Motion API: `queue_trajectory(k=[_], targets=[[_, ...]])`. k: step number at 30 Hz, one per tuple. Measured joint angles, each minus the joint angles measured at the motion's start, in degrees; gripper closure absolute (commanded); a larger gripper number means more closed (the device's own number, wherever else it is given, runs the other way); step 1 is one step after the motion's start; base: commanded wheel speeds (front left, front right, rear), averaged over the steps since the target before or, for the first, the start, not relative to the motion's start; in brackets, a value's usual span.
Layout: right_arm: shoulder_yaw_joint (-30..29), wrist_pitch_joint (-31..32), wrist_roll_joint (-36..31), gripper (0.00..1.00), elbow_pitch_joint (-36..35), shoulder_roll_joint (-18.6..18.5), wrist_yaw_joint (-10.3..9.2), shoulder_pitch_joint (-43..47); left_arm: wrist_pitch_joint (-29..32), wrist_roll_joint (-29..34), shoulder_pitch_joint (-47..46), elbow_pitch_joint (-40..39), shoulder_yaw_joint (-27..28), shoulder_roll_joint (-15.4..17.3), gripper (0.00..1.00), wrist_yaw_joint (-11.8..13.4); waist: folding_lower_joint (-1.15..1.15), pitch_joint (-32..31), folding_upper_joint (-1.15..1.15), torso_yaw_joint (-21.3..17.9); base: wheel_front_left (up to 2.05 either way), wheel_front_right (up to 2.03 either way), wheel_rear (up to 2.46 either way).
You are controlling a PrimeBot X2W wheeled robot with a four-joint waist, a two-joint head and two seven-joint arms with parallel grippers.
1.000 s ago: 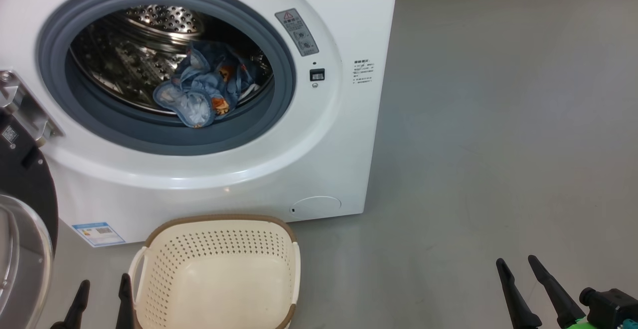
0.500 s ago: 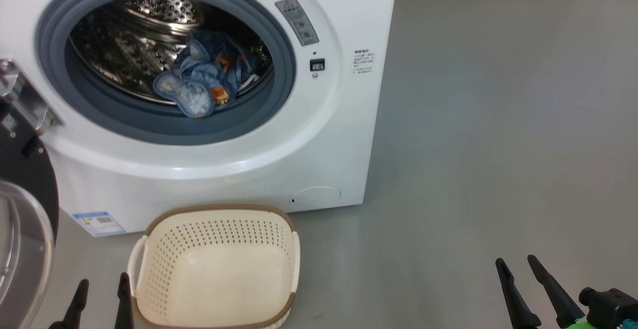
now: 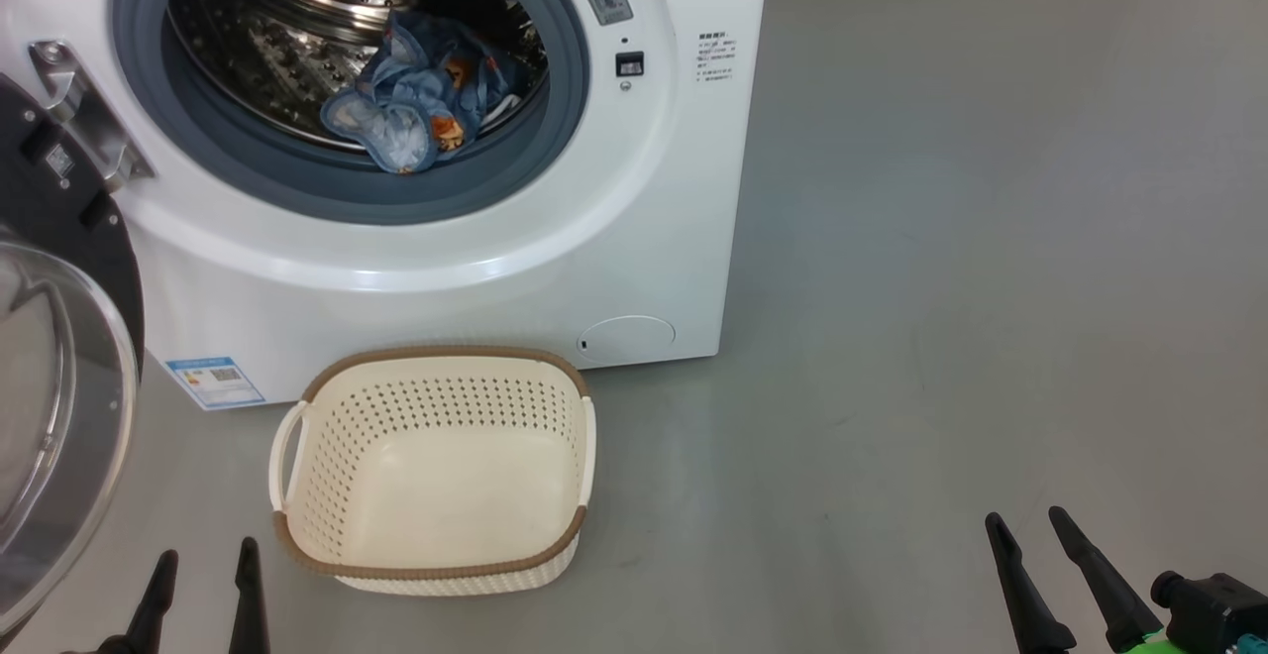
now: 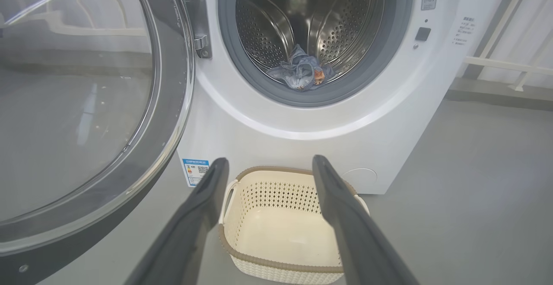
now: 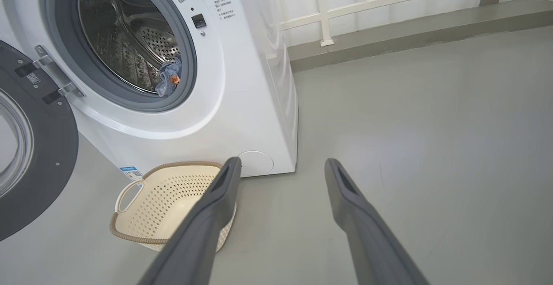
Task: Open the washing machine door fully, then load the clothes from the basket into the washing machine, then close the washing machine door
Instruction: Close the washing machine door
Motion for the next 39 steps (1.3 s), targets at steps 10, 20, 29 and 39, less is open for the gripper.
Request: queue_trajectory(k=[10, 20, 29, 39], targets=[[0.0, 0.0, 0.0, 0.0, -0.01, 0.0, 0.0, 0.0, 0.0, -0.38, -0.01, -0.14, -0.55, 0.02, 0.0, 0.0, 0.0, -0.17, 0.0, 1.03, -0.03, 0.03, 0.0], [1.4, 0.0, 0.0, 0.0, -0.24, -0.1, 0.0, -0.03, 0.0, -1.01, -0.01, -0.13, -0.7, 0.01, 0.0, 0.0, 0.0, -0.26, 0.0, 4.22, 0.0, 0.0, 0.0], [5.31, 0.0, 0.0, 0.0, -0.04, -0.89, 0.0, -2.13, 0.0, -1.66, 0.01, -0.09, -0.56, -0.56, 0.0, 0.0, 0.0, -0.15, 0.0, 10.34, 0.0, 0.0, 0.0], [9.43, 0.0, 0.02, 0.0, 0.71, -1.7, 0.0, -5.81, 0.0, -1.94, 0.32, 0.14, 0.43, -1.31, 0.0, 0.0, 0.0, -0.28, 0.0, 19.53, 0.0, 0.0, 0.0]])
